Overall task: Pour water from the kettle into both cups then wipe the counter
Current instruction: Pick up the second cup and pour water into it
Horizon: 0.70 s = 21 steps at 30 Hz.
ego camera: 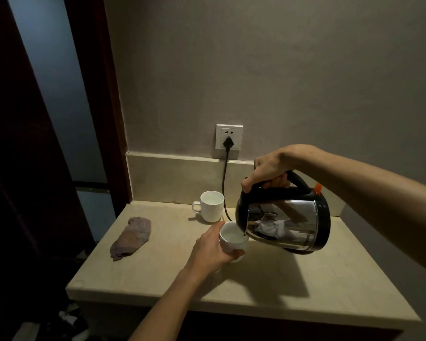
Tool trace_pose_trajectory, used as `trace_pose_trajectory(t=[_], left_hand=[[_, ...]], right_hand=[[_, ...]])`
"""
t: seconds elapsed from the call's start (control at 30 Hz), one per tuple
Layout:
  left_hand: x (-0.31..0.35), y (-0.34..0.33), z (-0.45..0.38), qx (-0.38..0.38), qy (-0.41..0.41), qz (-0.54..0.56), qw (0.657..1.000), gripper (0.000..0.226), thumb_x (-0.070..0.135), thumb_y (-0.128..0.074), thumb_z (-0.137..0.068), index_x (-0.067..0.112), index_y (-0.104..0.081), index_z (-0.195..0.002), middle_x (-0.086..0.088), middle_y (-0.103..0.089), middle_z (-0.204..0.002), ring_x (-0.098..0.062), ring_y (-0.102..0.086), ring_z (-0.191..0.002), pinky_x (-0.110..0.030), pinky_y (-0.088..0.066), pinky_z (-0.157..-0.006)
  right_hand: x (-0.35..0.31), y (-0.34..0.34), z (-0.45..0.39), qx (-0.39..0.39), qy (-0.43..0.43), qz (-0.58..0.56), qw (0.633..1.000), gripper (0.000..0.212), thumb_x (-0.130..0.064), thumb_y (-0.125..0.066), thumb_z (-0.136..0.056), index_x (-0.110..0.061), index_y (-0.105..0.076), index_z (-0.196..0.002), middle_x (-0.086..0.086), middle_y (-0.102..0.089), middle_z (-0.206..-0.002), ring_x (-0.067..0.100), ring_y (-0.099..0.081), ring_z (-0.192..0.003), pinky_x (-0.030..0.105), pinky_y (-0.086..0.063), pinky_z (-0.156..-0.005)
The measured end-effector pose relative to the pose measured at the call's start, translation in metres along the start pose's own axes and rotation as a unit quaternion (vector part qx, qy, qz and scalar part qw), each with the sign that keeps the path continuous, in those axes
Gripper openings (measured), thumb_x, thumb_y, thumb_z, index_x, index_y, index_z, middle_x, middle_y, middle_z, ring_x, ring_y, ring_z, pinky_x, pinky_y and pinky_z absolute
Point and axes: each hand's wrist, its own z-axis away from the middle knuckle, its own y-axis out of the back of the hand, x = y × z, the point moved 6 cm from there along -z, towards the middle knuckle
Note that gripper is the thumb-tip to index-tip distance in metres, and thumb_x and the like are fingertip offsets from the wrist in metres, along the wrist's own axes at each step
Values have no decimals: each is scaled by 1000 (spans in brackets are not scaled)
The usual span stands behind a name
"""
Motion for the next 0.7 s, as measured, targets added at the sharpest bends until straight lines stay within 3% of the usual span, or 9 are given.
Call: trace_pose_trajectory(t=[0.23, 0.43, 0.7], left_hand=[[2, 1, 1, -2, 3, 2, 1000, 76, 75, -83, -57, 56, -47, -121, 44, -57, -105, 22, -55, -100, -5, -40, -72], [2, 0, 0, -8, 7, 3, 1000, 77, 71, -84, -59, 50, -49, -124, 26, -64, -118, 2, -63, -104, -16, -50, -80], [4, 3, 1, -3, -1, 0, 1000, 75, 69, -84, -59, 48, -51, -123, 25, -65, -117, 2, -63, -103, -23, -55, -83]], right_hand=[[1, 0, -1, 1, 0, -4, 1000, 44, -64, -69, -59, -22, -60, -47, -2, -45, -52, 14, -41, -44, 24, -40, -50], [-2, -1, 0, 0, 3, -1, 1000, 44, -63, -69, -57, -22, -59, -47, -1, -46, -52, 14, -42, -43, 24, -40, -49], [-4, 0, -1, -3, 4, -2, 1000, 44, -64, -69, -56, -22, -61, -45, -2, -47, -51, 13, -43, -42, 21, -40, -48]])
